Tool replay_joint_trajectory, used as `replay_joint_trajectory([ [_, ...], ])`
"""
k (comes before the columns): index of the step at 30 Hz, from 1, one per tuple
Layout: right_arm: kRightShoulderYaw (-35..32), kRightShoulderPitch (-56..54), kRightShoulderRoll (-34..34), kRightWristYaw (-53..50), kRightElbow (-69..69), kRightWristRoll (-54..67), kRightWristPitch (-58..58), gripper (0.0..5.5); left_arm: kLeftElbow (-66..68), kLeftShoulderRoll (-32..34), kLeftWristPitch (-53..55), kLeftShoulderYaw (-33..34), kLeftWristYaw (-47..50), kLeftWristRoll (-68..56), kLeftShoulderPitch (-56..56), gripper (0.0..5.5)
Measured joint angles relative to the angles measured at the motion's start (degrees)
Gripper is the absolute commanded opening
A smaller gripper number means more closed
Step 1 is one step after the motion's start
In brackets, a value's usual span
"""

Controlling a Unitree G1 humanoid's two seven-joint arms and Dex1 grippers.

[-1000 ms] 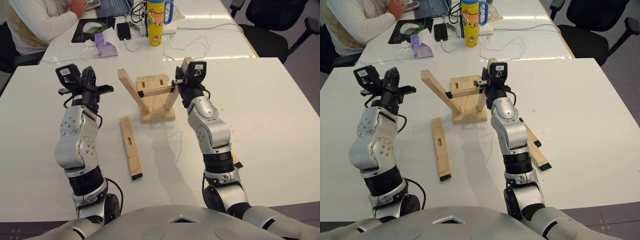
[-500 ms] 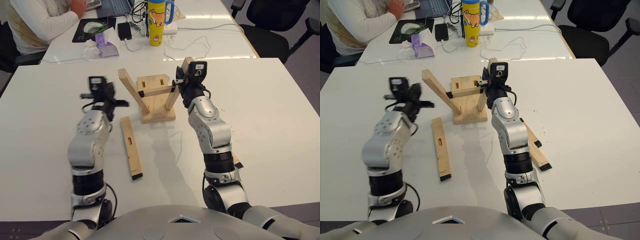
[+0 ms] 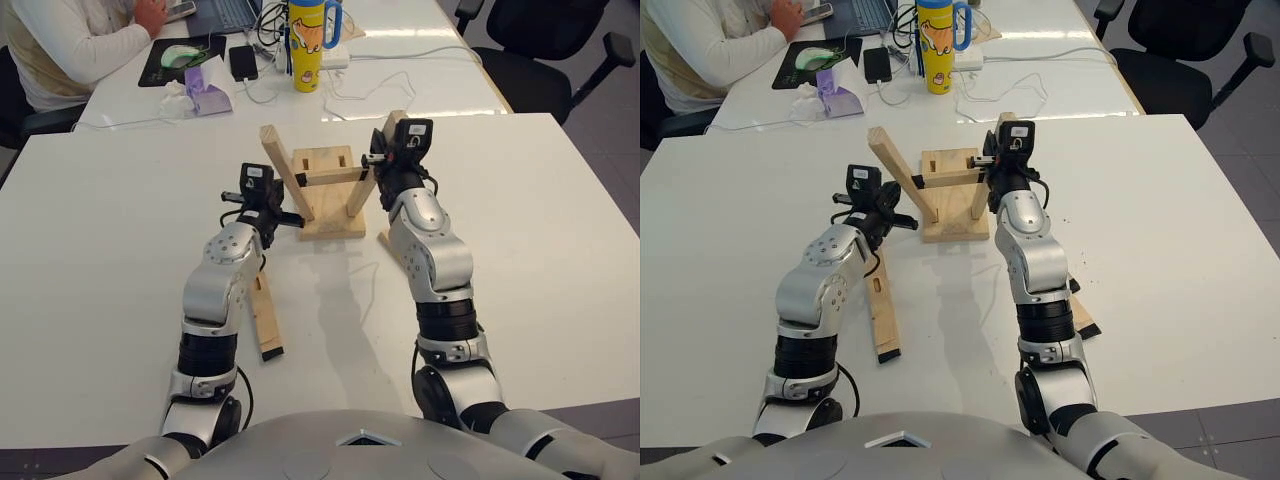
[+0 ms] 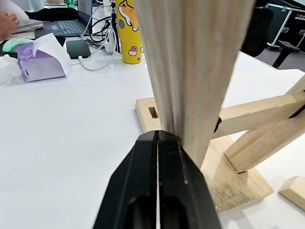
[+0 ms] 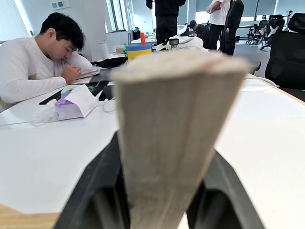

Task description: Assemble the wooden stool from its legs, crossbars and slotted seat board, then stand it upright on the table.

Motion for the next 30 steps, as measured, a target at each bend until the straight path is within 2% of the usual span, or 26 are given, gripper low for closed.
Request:
replay_joint_trajectory([
  [6, 0.03, 0.02, 0.29, 0.09, 0.04, 0.03, 0.16, 1.06, 2.9, 5.87, -3.76, 8.87, 4.04, 2.91, 3.19, 0.0],
  [11, 0.03, 0.04, 0.27, 0.1, -0.06, 0.03, 0.25, 1.06, 6.27, 10.07, -8.23, 12.39, 6.18, 6.0, 3.51, 0.0],
  [15, 0.01, 0.08, 0.12, 0.13, -0.21, 0.01, 0.3, 1.06, 6.18, 7.4, -9.56, 9.02, 5.44, 5.36, -0.85, 0.0],
  [17, 0.19, -0.09, 0.3, -0.02, -0.11, -0.1, 0.5, 1.07, 2.02, 1.95, -8.83, 1.09, -0.52, -0.01, -5.1, 0.0],
  [20, -1.56, 0.28, -1.32, -0.07, -0.49, 0.0, 0.52, 1.08, -0.19, -0.14, -5.88, -1.38, -0.68, -0.89, -5.43, 0.0],
  [30, -2.15, 0.78, -2.06, -0.75, -1.12, -0.27, 0.53, 1.08, -1.04, -2.42, -3.51, -2.2, 0.87, -0.49, -5.27, 0.0],
])
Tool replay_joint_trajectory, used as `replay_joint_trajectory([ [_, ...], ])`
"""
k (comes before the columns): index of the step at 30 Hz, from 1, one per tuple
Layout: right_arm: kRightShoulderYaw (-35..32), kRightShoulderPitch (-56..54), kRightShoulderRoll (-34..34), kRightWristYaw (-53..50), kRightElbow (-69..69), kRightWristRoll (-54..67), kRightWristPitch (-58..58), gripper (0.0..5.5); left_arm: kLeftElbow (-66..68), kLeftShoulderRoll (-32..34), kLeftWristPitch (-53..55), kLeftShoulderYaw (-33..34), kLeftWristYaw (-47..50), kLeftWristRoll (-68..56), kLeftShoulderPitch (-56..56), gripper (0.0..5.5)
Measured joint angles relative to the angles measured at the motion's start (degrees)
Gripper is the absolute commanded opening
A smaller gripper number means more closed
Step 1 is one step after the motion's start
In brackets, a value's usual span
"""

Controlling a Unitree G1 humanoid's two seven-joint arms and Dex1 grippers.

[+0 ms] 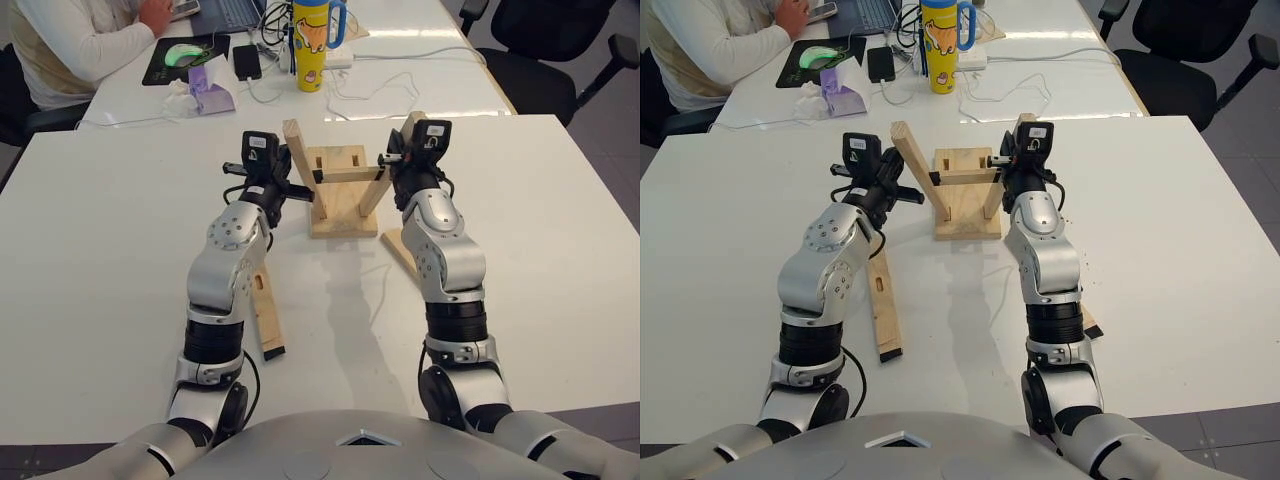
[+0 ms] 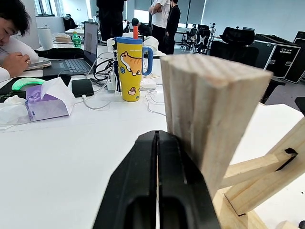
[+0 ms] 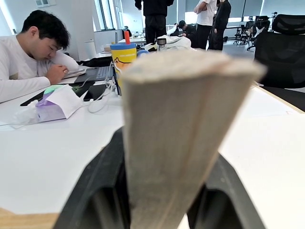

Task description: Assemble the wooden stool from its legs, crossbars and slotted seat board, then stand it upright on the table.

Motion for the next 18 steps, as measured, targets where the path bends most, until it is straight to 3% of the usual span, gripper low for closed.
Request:
replay_joint_trajectory([
  [18, -0.2, -0.31, 1.57, 4.36, 1.77, 1.15, -2.16, 1.04, 1.08, 2.09, -0.8, 7.55, 3.1, -0.02, 4.06, 0.0],
])
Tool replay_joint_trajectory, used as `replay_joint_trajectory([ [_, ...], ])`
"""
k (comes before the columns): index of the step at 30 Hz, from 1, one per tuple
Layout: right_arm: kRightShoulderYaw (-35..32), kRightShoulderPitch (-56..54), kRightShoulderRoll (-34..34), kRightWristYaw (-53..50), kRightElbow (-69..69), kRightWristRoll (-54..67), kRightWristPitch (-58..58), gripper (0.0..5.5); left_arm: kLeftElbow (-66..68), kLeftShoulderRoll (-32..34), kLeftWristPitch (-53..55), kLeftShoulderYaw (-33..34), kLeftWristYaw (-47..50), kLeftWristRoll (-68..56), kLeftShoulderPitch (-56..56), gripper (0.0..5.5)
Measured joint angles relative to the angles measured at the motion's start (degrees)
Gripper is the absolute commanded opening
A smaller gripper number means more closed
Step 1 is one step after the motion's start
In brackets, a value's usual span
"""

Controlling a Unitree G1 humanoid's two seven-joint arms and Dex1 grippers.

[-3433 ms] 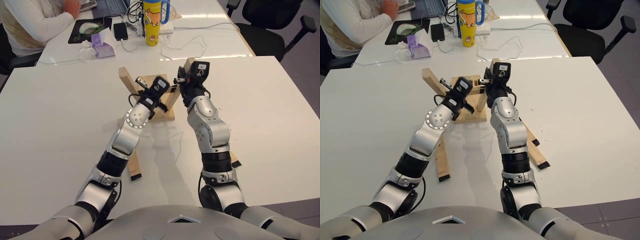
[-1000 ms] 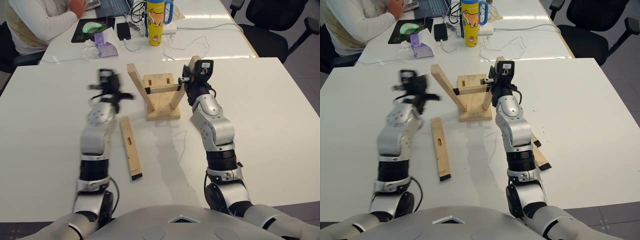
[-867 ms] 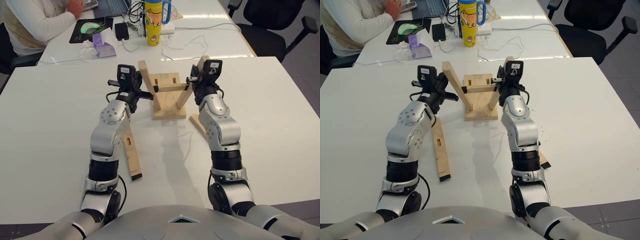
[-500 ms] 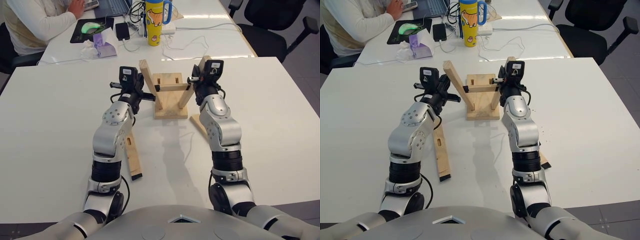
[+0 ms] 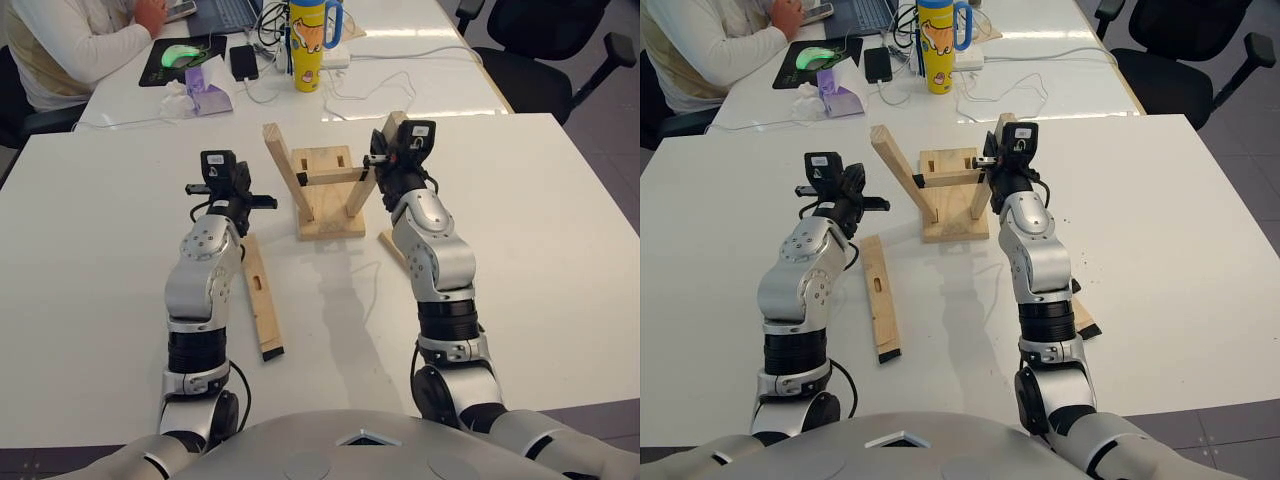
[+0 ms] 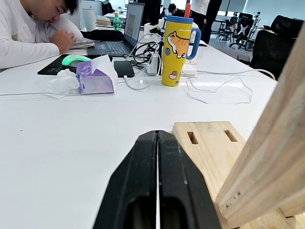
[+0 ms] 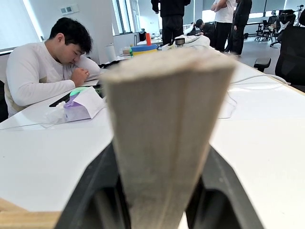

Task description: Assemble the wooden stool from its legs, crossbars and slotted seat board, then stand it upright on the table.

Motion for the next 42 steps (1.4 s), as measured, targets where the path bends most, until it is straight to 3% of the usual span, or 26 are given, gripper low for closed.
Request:
replay_joint_trajectory([
  [8, -0.01, 2.9, 0.59, 0.16, 1.98, -0.66, -0.17, 2.07, 0.97, 0.21, -0.8, 0.13, 0.07, 0.03, -0.01, 0.0],
  [24, -1.22, 1.98, 1.25, -0.15, -2.66, -0.96, -7.72, 2.07, 1.09, 0.71, -1.68, -0.39, 0.68, 1.7, 0.16, 0.0],
  [32, -4.1, -13.04, -3.98, 0.0, -6.11, -3.11, -14.05, 2.07, 1.18, 1.04, -2.26, -0.33, 0.82, 1.85, 0.17, 0.0],
  [38, -9.24, -29.04, -10.35, 3.28, 0.6, 0.3, -15.88, 1.18, 1.56, 1.12, -2.76, -0.26, 0.92, 1.89, 0.17, 0.0],
  [42, -9.78, -30.52, -12.67, 8.33, 7.95, 2.29, -14.24, 0.56, 1.65, 1.12, -3.15, -0.17, 0.97, 1.9, 0.17, 0.0],
])
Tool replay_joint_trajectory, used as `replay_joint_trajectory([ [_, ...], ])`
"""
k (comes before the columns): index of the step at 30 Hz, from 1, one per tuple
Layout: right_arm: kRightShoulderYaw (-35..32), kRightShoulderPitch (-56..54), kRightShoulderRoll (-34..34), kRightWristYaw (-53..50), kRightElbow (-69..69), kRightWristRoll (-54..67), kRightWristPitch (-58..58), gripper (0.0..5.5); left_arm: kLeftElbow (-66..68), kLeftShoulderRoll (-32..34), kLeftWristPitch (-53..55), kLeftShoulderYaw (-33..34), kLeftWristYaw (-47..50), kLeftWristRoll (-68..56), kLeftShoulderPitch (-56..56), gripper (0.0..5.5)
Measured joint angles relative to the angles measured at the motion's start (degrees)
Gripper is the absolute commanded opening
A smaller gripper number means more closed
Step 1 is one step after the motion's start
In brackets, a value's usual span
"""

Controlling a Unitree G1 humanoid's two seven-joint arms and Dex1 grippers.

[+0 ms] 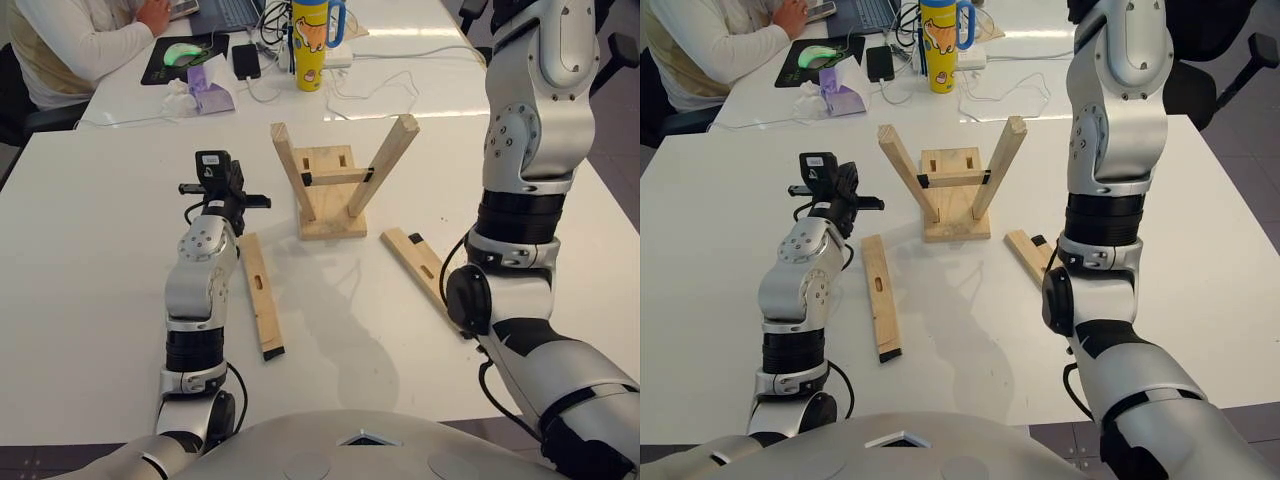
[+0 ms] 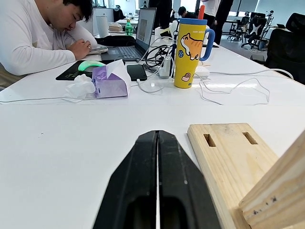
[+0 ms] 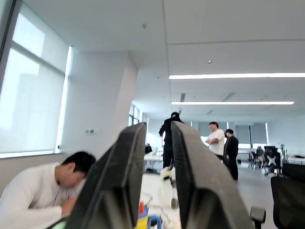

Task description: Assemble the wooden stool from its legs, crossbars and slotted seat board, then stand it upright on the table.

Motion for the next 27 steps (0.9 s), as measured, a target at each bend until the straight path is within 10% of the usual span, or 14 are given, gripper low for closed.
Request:
replay_joint_trajectory([
  [9, 8.93, 14.37, -0.96, 8.04, 1.86, -0.25, 15.34, 0.01, -0.23, 0.64, 0.22, 0.28, -0.09, -0.13, -0.1, 0.0],
  [27, 0.66, 10.1, 4.1, 2.78, -1.13, 3.97, 6.32, 0.01, -6.12, 2.57, 0.13, 11.61, -3.53, -16.85, -26.74, 0.0],
])
